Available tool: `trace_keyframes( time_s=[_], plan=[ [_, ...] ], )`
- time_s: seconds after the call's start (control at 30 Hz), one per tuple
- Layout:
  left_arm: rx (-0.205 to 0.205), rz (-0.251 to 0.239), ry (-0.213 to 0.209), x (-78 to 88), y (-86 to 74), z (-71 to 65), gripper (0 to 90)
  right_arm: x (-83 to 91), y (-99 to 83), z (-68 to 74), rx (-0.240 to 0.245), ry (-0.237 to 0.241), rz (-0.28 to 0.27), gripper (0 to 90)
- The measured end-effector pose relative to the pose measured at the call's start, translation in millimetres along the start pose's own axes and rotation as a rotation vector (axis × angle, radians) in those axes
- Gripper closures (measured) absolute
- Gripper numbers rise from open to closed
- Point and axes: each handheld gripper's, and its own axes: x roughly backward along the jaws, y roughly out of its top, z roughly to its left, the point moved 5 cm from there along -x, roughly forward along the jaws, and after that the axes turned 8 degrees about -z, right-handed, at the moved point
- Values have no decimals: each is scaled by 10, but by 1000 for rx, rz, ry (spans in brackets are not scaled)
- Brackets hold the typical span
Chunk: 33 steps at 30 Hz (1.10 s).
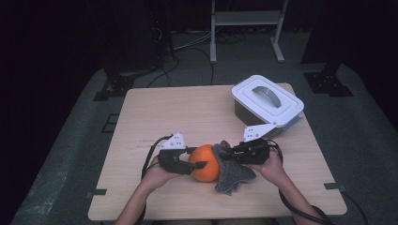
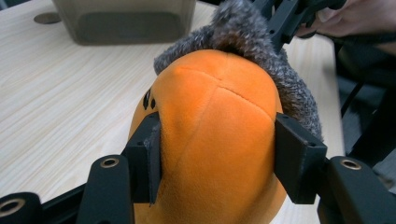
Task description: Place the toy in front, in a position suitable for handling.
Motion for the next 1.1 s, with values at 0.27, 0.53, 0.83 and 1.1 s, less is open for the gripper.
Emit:
trace_keyframes(
  time_s=[0.27, 0.53, 0.83, 1.1],
  plan=[
    [-10, -4, -15, 19, -10, 21, 210, 28, -195, -103, -29, -11, 66, 801],
    [0, 0, -24, 7, -52, 27, 368, 89, -175, -127, -13, -32, 78, 802],
    [-66, 10, -22, -144, 22, -123, 317, 58, 104, 87, 78, -22, 33, 801],
    [-70, -17, -51, -163, -33, -63, 181, 120, -53, -40, 28, -10, 40, 802]
  ],
)
